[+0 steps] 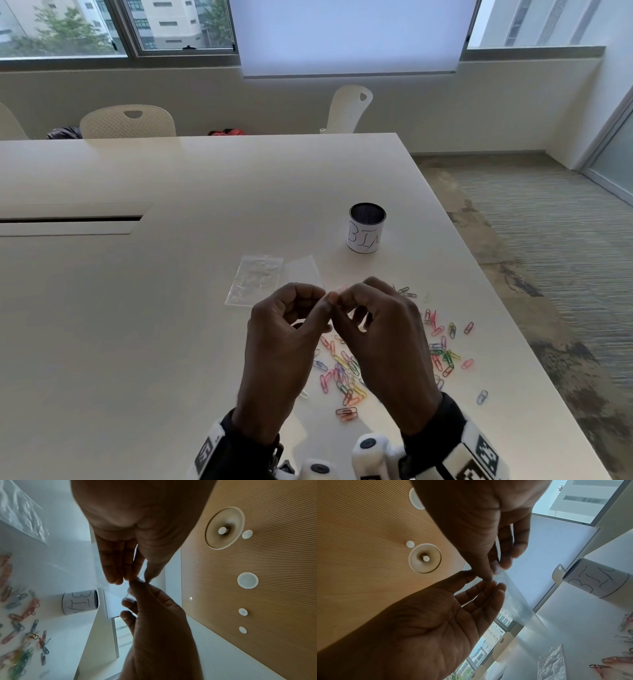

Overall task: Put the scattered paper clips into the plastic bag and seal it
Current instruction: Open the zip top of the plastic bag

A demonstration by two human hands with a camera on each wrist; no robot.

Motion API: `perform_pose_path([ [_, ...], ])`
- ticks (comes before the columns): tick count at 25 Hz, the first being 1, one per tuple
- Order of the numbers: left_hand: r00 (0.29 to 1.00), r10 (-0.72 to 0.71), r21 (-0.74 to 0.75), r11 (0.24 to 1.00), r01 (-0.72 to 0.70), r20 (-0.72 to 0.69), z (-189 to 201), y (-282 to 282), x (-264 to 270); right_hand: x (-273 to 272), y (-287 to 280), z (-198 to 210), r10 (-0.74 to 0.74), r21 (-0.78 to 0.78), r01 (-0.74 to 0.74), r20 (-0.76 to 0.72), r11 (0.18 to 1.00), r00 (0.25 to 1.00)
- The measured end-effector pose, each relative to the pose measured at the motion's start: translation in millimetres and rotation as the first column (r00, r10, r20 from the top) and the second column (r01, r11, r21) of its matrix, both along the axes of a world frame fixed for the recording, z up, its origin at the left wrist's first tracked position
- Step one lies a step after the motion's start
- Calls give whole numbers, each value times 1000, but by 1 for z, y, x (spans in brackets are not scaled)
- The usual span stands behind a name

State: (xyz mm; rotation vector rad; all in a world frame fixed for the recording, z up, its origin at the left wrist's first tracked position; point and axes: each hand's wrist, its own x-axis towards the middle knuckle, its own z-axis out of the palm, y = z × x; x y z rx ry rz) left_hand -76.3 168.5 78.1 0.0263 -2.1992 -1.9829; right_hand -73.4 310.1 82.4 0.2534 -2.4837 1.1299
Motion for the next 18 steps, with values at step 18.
perform_pose_path([
  [18,998,-58,107,993,54,36,-6,-10,-1,-2,18,5,281,-205,-238,216,949,935],
])
